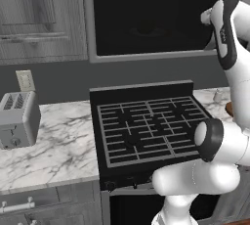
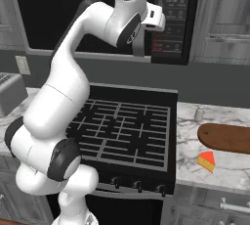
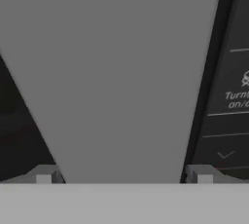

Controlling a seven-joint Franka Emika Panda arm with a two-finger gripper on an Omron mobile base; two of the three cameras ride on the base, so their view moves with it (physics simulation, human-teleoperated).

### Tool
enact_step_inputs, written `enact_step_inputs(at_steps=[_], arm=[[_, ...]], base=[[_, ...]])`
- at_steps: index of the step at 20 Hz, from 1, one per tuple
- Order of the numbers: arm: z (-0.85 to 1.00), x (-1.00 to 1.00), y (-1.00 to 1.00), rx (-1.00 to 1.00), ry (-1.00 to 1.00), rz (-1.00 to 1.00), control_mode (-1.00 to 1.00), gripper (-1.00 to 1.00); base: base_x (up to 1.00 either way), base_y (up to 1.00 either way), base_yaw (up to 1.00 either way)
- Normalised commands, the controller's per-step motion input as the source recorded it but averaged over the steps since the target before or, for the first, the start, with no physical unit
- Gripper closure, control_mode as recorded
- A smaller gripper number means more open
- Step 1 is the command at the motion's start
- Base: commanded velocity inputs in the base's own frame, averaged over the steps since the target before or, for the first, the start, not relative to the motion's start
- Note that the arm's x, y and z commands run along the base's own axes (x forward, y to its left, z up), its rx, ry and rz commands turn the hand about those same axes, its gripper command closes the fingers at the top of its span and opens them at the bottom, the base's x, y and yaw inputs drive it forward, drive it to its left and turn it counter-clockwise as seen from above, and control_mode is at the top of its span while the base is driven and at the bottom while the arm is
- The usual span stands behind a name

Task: Retrieve the reheated potato from the microwave, then place the potato, cheese, and condiment on the cutting board.

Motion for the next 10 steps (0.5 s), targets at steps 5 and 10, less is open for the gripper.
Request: enact_step_inputs(at_steps=[5, 10], arm=[[-0.03, 0.28, 0.0, 0.02, -0.09, 0.0, -1.0, -1.0], [-0.03, 0.24, 0.03, 0.05, -0.03, 0.0, -1.0, 1.0]], base=[[0.0, 0.0, 0.0], [0.0, 0.0, 0.0]])
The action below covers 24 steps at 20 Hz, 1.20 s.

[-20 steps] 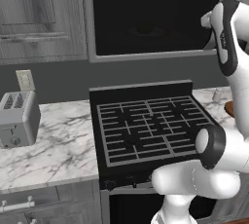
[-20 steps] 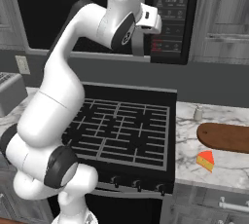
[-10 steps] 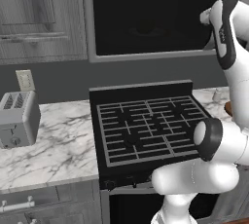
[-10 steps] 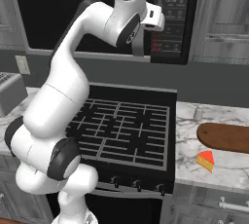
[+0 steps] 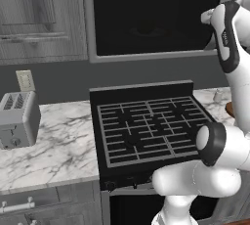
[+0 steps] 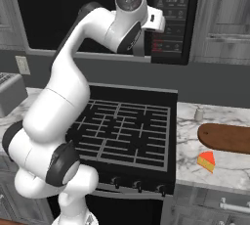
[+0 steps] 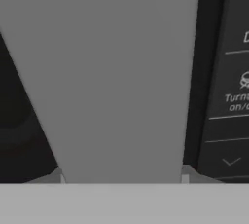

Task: Retrieve the reheated potato from the microwave, then place the potato, cheese, and condiment on the cutting board.

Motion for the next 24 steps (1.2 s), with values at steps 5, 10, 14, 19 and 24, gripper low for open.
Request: enact_step_inputs(at_steps=[5, 10, 14, 19, 24], arm=[[0.02, 0.03, 0.13, 0.11, 0.0, 0.0, -1.0, 1.0], [0.08, -0.29, 0.17, 0.09, -0.08, 0.0, -1.0, 1.0], [0.09, -0.6, 0.12, 0.06, -0.11, 0.0, -1.0, 1.0], [0.11, -0.74, 0.05, 0.04, -0.1, -0.01, -1.0, 1.0], [0.14, -0.79, 0.03, 0.01, -0.1, -0.02, -1.0, 1.0]], base=[[0.0, 0.0, 0.0], [0.0, 0.0, 0.0], [0.0, 0.0, 0.0], [0.0, 0.0, 0.0], [0.0, 0.0, 0.0]])
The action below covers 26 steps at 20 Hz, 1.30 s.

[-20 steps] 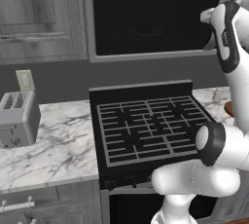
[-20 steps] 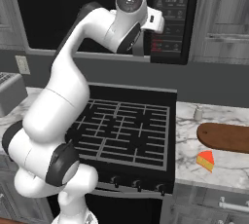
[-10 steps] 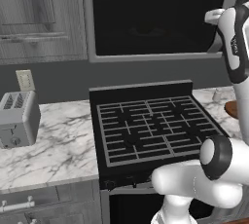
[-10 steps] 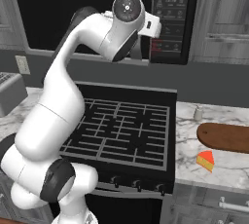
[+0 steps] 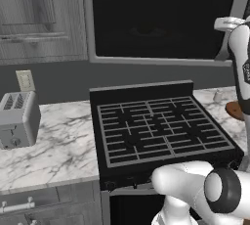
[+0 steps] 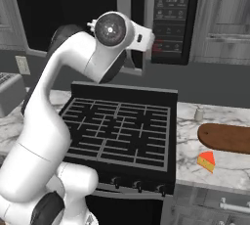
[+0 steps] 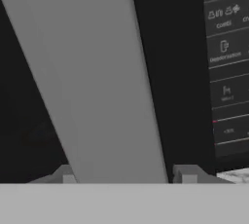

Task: Retrieve the reheated potato from the microwave, then place the potato, cheese, and condiment on the cutting board.

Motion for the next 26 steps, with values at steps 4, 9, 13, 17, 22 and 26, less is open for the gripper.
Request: enact_step_inputs(at_steps=[4, 9, 13, 17, 22, 26], arm=[[0.19, -0.81, 0.02, 0.01, -0.08, -0.02, -1.0, 1.0], [0.21, -0.8, 0.0, 0.0, -0.03, -0.09, -1.0, 1.0], [0.21, -0.74, 0.0, 0.0, 0.0, -0.11, -1.0, 1.0], [0.21, -0.73, 0.0, 0.0, 0.0, -0.1, -1.0, 1.0], [0.15, -0.76, 0.04, 0.01, 0.0, -0.12, -1.0, 1.0], [0.12, -0.74, 0.07, 0.05, 0.0, -0.08, -1.0, 1.0]], base=[[0.0, 0.0, 0.0], [0.0, 0.0, 0.0], [0.0, 0.0, 0.0], [0.0, 0.0, 0.0], [0.0, 0.0, 0.0], [0.0, 0.0, 0.0]])
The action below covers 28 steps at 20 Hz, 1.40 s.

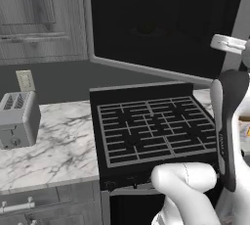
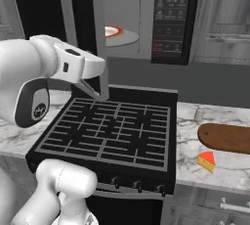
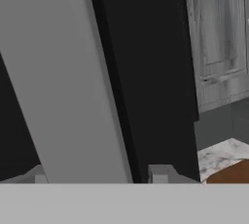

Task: Retrieve the reheated potato from the microwave, then place the potato, cheese, and condiment on the cutting board.

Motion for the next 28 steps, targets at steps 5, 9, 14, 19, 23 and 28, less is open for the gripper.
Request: enact_step_inputs(at_steps=[5, 9, 14, 19, 23, 28], arm=[[0.09, -0.74, 0.09, 0.06, 0.01, -0.02, -1.0, 1.0], [0.09, -0.69, 0.12, 0.05, 0.03, -0.01, -1.0, 1.0], [0.05, -0.62, 0.18, 0.06, 0.03, 0.0, -1.0, -1.0], [0.0, -0.35, 0.02, 0.13, 0.03, 0.0, -1.0, -1.0], [0.09, -0.59, -0.2, 0.26, 0.0, 0.02, -1.0, -1.0], [0.15, -0.6, -0.23, 0.31, 0.01, 0.11, -1.0, -1.0]], base=[[0.0, 0.0, 0.0], [0.0, 0.0, 0.0], [0.0, 0.0, 0.0], [0.0, 0.0, 0.0], [0.0, 0.0, 0.0], [0.0, 0.0, 0.0]])
